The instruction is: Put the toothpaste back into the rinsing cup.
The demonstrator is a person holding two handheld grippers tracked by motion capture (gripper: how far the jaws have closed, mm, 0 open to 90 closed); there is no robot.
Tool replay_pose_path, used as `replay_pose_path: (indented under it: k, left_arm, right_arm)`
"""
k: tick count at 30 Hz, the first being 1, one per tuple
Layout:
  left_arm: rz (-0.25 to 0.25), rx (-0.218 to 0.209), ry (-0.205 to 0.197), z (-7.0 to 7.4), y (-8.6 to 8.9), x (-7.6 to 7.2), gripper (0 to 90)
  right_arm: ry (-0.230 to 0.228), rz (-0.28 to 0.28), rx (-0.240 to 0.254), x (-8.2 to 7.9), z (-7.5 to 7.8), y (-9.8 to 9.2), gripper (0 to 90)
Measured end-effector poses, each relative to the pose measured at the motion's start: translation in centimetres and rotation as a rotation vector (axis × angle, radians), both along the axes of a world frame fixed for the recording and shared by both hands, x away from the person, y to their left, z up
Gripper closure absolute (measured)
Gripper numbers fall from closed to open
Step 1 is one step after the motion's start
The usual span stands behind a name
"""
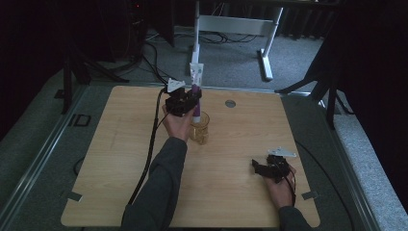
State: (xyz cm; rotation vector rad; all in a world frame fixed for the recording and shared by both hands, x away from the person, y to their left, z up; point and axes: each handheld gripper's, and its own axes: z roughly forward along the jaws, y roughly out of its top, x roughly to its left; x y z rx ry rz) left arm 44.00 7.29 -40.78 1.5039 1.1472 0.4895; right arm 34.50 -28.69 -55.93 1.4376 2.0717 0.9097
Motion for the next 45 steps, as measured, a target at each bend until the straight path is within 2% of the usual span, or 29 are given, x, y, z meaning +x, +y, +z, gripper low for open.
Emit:
replay_pose_path:
  k: [15,17,24,45]
  left_arm:
    - [0.014,0.010,-0.012,-0.5,-0.5,0.4,71.2]
    - [0.016,0.025,-0.014,-0.7,-0.7,0.5,71.2]
    - [0.023,0.037,0.005,-1.4,-1.1,1.0,71.1]
    - [0.017,0.091,0.016,-2.1,-1.3,1.4,70.6]
  right_arm:
    - [0.000,0.000,-0.003,0.0,0.0,0.0,24.4]
    - [0.000,0.000,-0.004,0.0,0.0,0.0,24.4]
    - [-0.001,0.000,-0.003,0.0,0.0,0.0,24.4]
    - [-0.001,0.000,-0.003,0.0,0.0,0.0,24.4]
